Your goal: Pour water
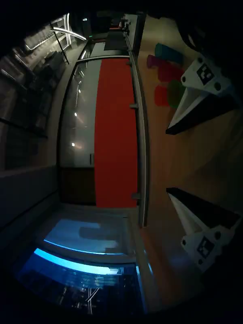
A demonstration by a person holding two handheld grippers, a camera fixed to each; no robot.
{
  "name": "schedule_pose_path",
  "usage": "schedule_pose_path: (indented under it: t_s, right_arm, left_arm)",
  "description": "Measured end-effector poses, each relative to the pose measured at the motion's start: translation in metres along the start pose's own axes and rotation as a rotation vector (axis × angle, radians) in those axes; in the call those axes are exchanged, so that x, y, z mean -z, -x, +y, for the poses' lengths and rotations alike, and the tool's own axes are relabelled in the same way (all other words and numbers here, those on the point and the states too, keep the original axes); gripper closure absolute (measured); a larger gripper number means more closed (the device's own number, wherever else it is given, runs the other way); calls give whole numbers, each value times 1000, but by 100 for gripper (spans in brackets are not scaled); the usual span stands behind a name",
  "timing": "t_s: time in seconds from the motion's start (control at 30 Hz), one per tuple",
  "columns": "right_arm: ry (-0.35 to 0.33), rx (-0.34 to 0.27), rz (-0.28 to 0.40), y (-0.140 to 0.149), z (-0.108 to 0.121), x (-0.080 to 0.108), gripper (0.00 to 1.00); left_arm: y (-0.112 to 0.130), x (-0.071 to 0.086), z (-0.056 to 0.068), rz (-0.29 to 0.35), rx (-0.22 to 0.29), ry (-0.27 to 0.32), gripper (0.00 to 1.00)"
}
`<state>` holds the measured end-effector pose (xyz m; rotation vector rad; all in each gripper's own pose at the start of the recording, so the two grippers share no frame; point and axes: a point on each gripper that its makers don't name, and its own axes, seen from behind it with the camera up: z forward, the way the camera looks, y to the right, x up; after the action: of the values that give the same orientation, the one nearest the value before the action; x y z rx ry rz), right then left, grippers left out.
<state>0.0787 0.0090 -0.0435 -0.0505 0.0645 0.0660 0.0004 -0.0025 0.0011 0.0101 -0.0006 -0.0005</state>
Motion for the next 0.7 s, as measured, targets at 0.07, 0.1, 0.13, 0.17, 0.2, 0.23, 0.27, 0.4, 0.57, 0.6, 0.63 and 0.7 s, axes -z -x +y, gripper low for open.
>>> schedule_pose_path:
  t_s: [0.07,0.1,0.13,0.17,0.2,0.23,0.27,0.4,0.57,0.6,0.63,0.7]
  right_arm:
    - [-1,2,3,0,2,1,1]
    - [-1,4,5,0,3,1,1]
    - [-1,7,5,0,4,1,1]
    - [-1,11,6,1,5,1,1]
    - [-2,15,6,2,6,1,1]
    - [-3,19,4,3,6,0,1]
    - [-5,24,3,5,6,-1,1]
    - [-6,37,-2,13,8,-8,1]
    - [-16,49,-4,26,3,-19,1]
    - [-21,51,-3,28,1,-21,1]
    - [-28,51,0,29,-1,-24,1]
    - [-43,50,5,32,-6,-28,1]
  left_arm:
    - [0,0,0,0,0,0,3]
    - [0,0,0,0,0,0,3]
    - [0,0,0,0,0,0,3]
    - [0,0,0,0,0,0,3]
    - [0,0,0,0,0,0,3]
    - [0,0,0,0,0,0,3]
    - [-1,0,0,0,0,0,3]
    - [-1,0,0,0,0,0,3]
    - [-1,0,0,0,0,0,3]
    - [-1,0,0,0,0,0,3]
    - [-1,0,0,0,0,0,3]
    - [-1,0,0,0,0,0,3]
